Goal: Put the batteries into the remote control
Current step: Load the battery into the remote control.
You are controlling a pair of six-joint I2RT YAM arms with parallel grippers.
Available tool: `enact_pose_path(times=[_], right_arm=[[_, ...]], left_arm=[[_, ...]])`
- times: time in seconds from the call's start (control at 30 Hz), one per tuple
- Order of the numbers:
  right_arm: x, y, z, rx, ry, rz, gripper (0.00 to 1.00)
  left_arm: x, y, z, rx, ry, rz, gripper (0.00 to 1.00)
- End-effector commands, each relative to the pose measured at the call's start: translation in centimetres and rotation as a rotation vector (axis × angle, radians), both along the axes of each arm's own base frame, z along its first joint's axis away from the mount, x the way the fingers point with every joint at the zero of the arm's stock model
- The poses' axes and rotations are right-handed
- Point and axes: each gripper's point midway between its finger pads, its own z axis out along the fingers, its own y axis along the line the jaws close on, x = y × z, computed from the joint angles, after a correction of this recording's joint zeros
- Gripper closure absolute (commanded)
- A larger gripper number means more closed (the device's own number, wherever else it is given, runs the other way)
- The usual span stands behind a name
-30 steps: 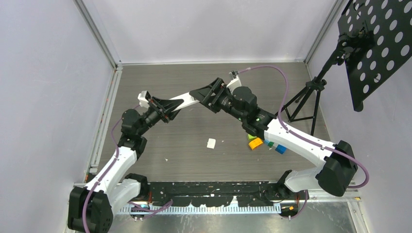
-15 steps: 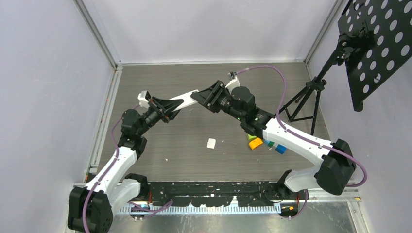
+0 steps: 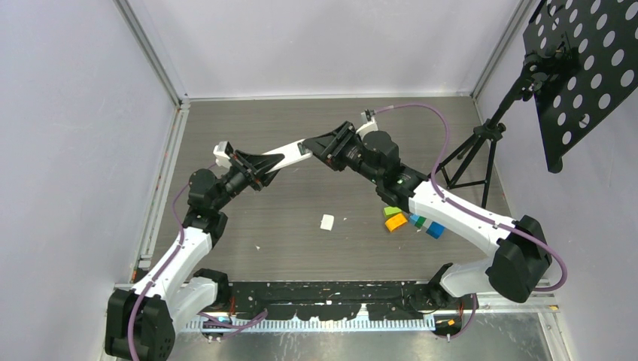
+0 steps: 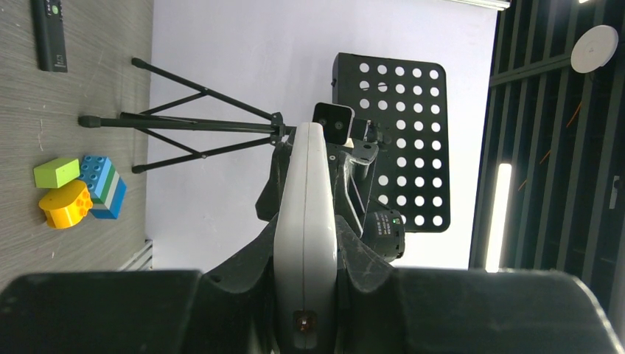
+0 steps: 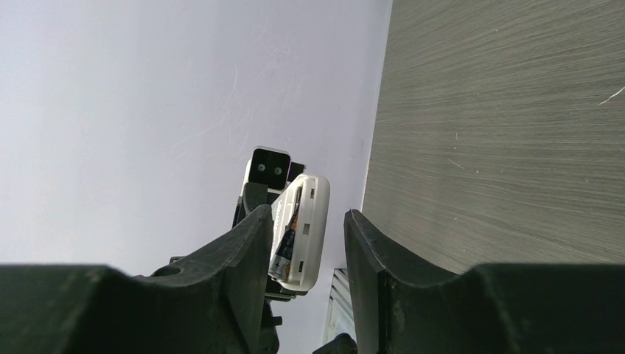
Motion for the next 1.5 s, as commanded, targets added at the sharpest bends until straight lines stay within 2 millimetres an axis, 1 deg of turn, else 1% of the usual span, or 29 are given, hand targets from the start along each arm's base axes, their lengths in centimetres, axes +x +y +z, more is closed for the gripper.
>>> enact_pose_path(times=[0.0,0.07,0.1,0.17,0.2,0.23,0.37,0.47,0.57,0.7,0.77,0.93,1.1,1.2,1.27,1.33,1.37,1.4,1.47], right_arm=[[0.0,0.3,1.3,0.036,-0.035,0.019,0.54],[-0.1,0.3,1.3,0.037,-0.036,0.022,0.52],[-0.1,0.3,1.4,0.043,-0.040,0.023,0.49],[-0.3,0.2,1.8,0.063,-0.055,0.025,0.38],[-0.4,0.2,2.1,0.077,-0.067,0.028,0.34],[-0.5,0.1,2.3,0.088,-0.076,0.032,0.32],[-1.0,0.0,2.8,0.109,-0.092,0.044,0.30],[-1.3,0.3,2.6,0.113,-0.087,0.065,0.35],[-1.3,0.4,2.2,0.124,-0.078,0.070,0.43],[-1.2,0.4,1.9,0.121,-0.072,0.066,0.56],[-1.0,0.5,1.7,0.119,-0.069,0.059,0.61],[-0.3,0.9,0.9,0.101,-0.050,0.050,0.68],[0.3,1.4,-0.4,0.083,-0.022,0.048,0.73],[0.4,1.5,-0.9,0.077,-0.014,0.046,0.77],[0.3,1.3,-1.0,0.071,-0.018,0.044,0.84],[0.2,1.1,-1.1,0.063,-0.027,0.046,0.86],[0.1,0.9,-0.9,0.062,-0.044,0.046,0.82],[-0.1,0.8,-0.8,0.058,-0.058,0.052,0.74],[-0.5,0.5,-0.5,0.054,-0.082,0.068,0.51]], left_arm=[[-0.6,0.0,1.4,-0.011,-0.069,-0.009,1.00],[-0.6,0.0,1.5,-0.011,-0.069,-0.007,1.00],[-0.6,0.0,1.4,-0.010,-0.067,-0.008,1.00],[-0.5,0.0,1.3,-0.009,-0.064,-0.008,1.00],[-0.5,0.0,1.2,-0.008,-0.064,-0.007,1.00],[-0.5,0.0,1.1,-0.008,-0.062,-0.008,1.00],[-0.5,0.0,1.2,-0.007,-0.064,-0.008,1.00],[-0.5,0.0,1.2,-0.008,-0.064,-0.007,1.00],[-0.6,0.0,1.4,-0.009,-0.069,-0.008,1.00],[-0.6,-0.1,1.5,-0.005,-0.076,-0.012,1.00],[-0.7,-0.1,1.7,-0.003,-0.084,-0.018,1.00],[-1.3,-0.4,2.4,0.007,-0.121,-0.047,1.00],[-1.7,-0.5,3.1,0.006,-0.154,-0.058,1.00],[-1.7,-0.6,3.2,0.025,-0.184,-0.058,1.00],[-1.8,-0.7,3.0,0.051,-0.210,-0.064,1.00],[-1.7,-0.8,2.5,0.095,-0.240,-0.066,1.00],[-1.6,-0.9,2.2,0.121,-0.252,-0.068,1.00],[-1.5,-1.0,1.9,0.153,-0.273,-0.071,1.00],[-1.3,-1.3,1.1,0.226,-0.311,-0.084,1.00]])
